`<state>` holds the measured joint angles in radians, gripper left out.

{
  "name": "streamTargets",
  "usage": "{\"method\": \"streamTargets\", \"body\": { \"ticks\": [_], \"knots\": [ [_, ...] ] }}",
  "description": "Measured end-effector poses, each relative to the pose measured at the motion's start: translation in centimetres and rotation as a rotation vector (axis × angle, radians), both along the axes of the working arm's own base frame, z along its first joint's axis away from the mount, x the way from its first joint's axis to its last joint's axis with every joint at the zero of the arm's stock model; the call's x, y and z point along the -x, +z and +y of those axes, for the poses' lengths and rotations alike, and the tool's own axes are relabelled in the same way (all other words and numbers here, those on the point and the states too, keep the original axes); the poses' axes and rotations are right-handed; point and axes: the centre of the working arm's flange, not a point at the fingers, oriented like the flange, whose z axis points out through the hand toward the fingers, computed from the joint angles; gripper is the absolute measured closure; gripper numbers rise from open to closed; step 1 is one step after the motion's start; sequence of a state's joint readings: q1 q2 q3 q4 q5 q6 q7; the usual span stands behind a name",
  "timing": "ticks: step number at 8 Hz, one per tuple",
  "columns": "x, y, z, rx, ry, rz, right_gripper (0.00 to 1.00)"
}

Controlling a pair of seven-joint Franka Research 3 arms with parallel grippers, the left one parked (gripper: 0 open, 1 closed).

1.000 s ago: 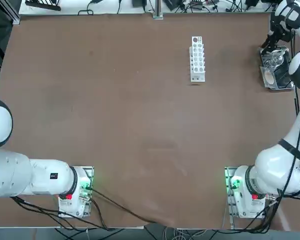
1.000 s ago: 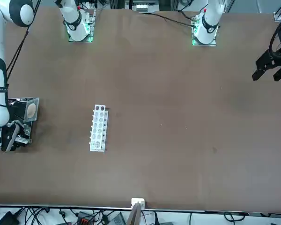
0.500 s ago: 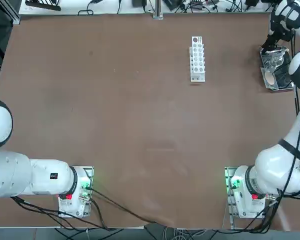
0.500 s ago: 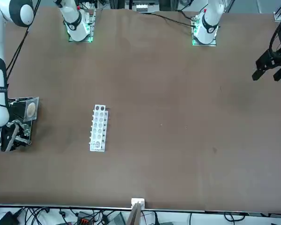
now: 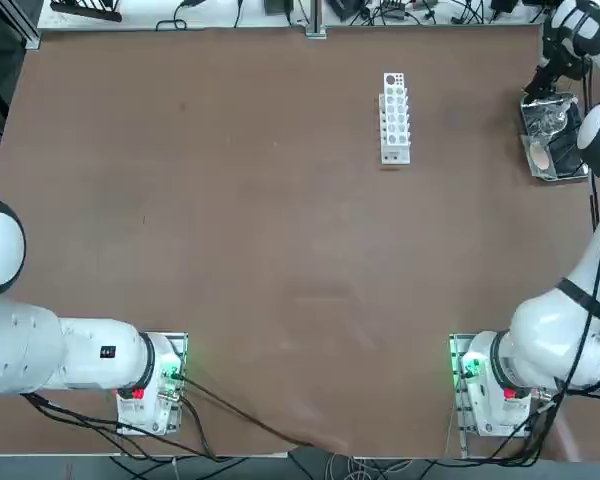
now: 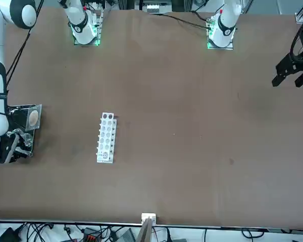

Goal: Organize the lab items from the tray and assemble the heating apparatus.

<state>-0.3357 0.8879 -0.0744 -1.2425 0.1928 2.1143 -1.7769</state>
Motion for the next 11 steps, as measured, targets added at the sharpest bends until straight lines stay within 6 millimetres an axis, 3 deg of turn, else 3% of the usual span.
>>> {"method": "streamTargets", "body": {
  "ticks": [2, 4, 8, 9, 11],
  "knots": [
    [-0.2, 0.4, 0.1, -0.003, 0.005, 0.003, 0.78],
    [-0.6, 2.1, 0.2, -0.012, 0.018, 0.01, 0.78],
    [-1.8, 7.7, 1.0, -0.034, 0.064, 0.017, 0.78],
    [-2.2, 9.3, 1.9, -0.042, 0.086, 0.014, 0.78],
    [-3.3, 12.9, 6.0, -0.081, 0.156, -0.008, 0.78]
  ]
}}
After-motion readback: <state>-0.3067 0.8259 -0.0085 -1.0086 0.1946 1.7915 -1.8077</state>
